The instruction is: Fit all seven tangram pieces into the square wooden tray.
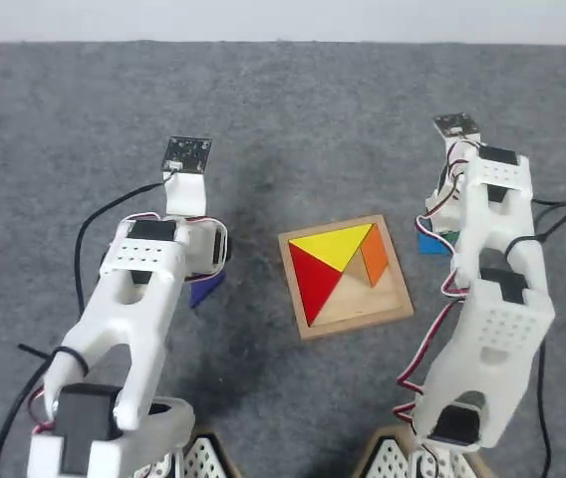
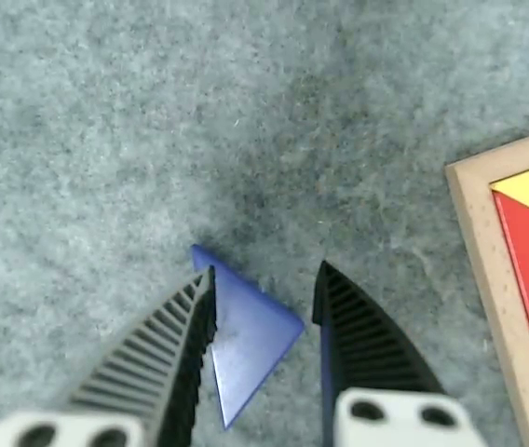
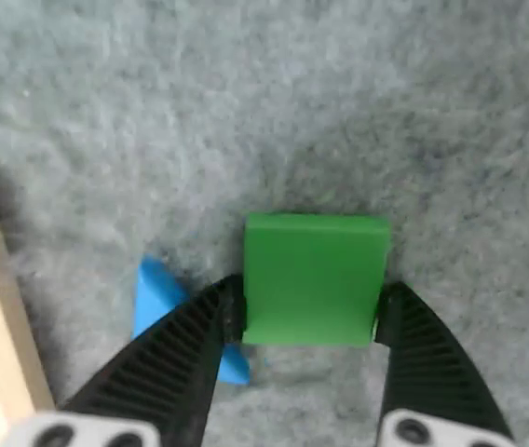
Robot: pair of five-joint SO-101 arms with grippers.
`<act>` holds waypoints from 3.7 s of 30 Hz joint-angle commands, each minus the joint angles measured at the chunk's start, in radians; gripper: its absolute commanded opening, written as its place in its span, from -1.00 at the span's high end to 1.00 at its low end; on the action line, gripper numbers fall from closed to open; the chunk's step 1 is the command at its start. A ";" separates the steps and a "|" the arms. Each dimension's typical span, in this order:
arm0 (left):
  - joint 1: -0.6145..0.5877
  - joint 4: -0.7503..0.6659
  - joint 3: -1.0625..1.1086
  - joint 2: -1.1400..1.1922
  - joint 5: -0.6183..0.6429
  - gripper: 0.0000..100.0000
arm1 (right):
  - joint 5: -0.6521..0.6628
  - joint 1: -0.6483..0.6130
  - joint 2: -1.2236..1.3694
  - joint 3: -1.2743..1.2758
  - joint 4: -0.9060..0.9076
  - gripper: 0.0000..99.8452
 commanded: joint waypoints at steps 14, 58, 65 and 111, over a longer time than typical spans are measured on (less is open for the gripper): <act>0.000 -0.029 -0.001 -0.051 0.006 0.67 | 0.077 0.015 0.031 -0.152 0.056 0.98; 0.000 -0.077 0.033 -0.051 0.002 0.67 | 0.247 -0.576 -0.680 0.769 -0.114 0.67; 0.002 -0.077 0.033 -0.051 0.002 0.67 | 0.292 -0.572 -0.682 0.787 -0.101 0.50; 0.003 -0.080 0.036 -0.051 0.003 0.67 | 0.018 -0.367 -0.901 1.074 -0.294 0.50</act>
